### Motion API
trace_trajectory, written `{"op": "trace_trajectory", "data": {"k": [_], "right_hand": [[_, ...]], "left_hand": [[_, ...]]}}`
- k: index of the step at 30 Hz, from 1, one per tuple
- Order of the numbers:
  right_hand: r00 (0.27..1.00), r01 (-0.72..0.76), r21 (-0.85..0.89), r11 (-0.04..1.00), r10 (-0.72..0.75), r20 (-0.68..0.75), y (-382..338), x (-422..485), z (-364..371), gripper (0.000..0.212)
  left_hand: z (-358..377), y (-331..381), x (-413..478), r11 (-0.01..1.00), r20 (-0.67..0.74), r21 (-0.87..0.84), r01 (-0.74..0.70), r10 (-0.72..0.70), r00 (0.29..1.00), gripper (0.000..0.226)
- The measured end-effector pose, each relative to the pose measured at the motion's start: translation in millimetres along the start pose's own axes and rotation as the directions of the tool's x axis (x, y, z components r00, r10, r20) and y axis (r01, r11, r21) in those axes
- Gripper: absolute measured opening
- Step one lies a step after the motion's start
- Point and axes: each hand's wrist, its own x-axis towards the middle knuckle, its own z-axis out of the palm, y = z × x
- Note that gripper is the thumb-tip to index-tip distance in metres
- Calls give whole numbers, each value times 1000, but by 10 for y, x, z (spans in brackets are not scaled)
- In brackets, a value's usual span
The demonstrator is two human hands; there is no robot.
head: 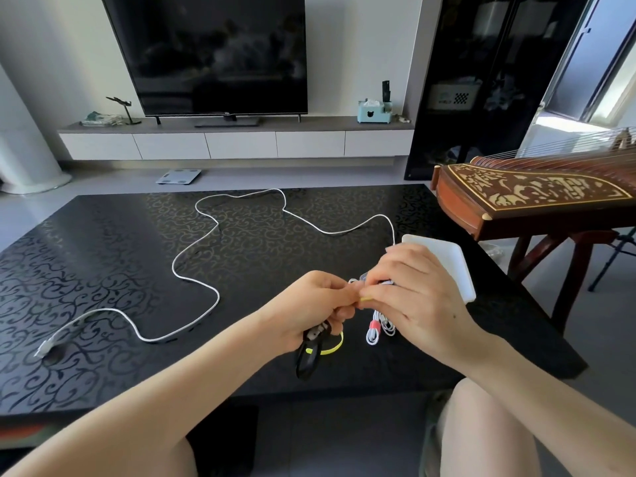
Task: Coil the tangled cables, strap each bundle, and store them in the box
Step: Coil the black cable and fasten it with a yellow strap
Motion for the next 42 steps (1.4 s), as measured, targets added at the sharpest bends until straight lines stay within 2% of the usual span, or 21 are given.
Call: {"op": "trace_trajectory", "data": {"k": [2, 4, 7, 9, 10, 13, 17, 19, 22, 24, 26, 28, 30, 31, 32, 33, 34, 36, 37, 39, 42], "right_hand": [[991, -131, 148, 980, 124, 58, -20, 2, -8, 17], [938, -345, 319, 883, 316, 140, -53, 20, -34, 17], [780, -620, 469, 629, 560, 281, -73, 35, -53, 12], [666, -729, 511, 455, 643, 378, -55, 42, -59, 19], [637, -754, 507, 419, 655, 406, -43, 47, -67, 23], [580, -804, 484, 346, 634, 511, 14, 73, -100, 26], [390, -895, 446, 35, 547, 741, 112, 113, -133, 27], [316, -924, 380, -41, 481, 818, 131, 107, -124, 26], [252, -958, 281, -50, 315, 915, 151, 87, -123, 17], [226, -974, 224, 32, 209, 951, 160, 90, -143, 8], [231, -973, 231, 18, 154, 961, 174, 84, -119, 4], [239, -960, 258, -110, 162, 957, 189, 48, -63, 11], [230, -926, 281, -252, 216, 949, 214, -31, -6, 17], [222, -892, 303, -335, 259, 940, 223, -76, 15, 17], [204, -833, 328, -446, 304, 931, 237, -138, 48, 13], [170, -743, 347, -573, 339, 925, 236, -192, 79, 9], [144, -638, 363, -679, 357, 923, 229, -234, 132, 10], [128, -498, 365, -786, 350, 928, 150, -304, 253, 16], [130, -461, 354, -814, 332, 934, 88, -322, 328, 17], [136, -410, 301, -861, 269, 954, -36, -342, 505, 18], [167, -400, 194, -896, 137, 976, -218, -372, 751, 17]], "left_hand": [[26, -42, -2, 991, -56, 127, -50, 57, 997, 27], [38, -81, -6, 960, -90, 246, -138, 164, 982, 25], [48, -118, -24, 905, -69, 350, -242, 283, 957, 23], [42, -114, -25, 843, -45, 454, -289, 345, 937, 22], [39, -106, -23, 803, -21, 508, -312, 374, 927, 24], [15, -69, -29, 666, 70, 649, -368, 429, 900, 28], [5, -24, -43, 420, 206, 769, -481, 550, 809, 3], [-7, -25, -49, 297, 295, 789, -538, 584, 756, 7], [-35, -8, -77, 135, 413, 786, -603, 611, 675, 6], [-50, -3, -92, 74, 457, 769, -635, 631, 627, 6], [-61, 21, -97, 35, 481, 770, -637, 624, 616, 9], [-111, 62, -70, 120, 430, 793, -597, 583, 689, 19], [-294, 130, -24, 477, 247, 718, -506, 505, 827, 31], [-416, 169, -26, 695, 144, 560, -450, 454, 880, 33], [-552, 172, -12, 851, 23, 343, -397, 415, 910, 32], [-679, 124, 10, 925, -123, 166, -341, 362, 924, 34], [-778, 44, 44, 956, -253, 115, -269, 290, 923, 36], [-816, -202, 110, 969, -390, 242, -50, 144, 909, 37], [-761, -335, 135, 959, -384, 281, 31, 83, 919, 37], [-587, -526, 179, 968, -277, 243, 58, 12, 961, 39], [-358, -634, 274, 1000, -196, -9, -27, 24, 980, 35]]}}
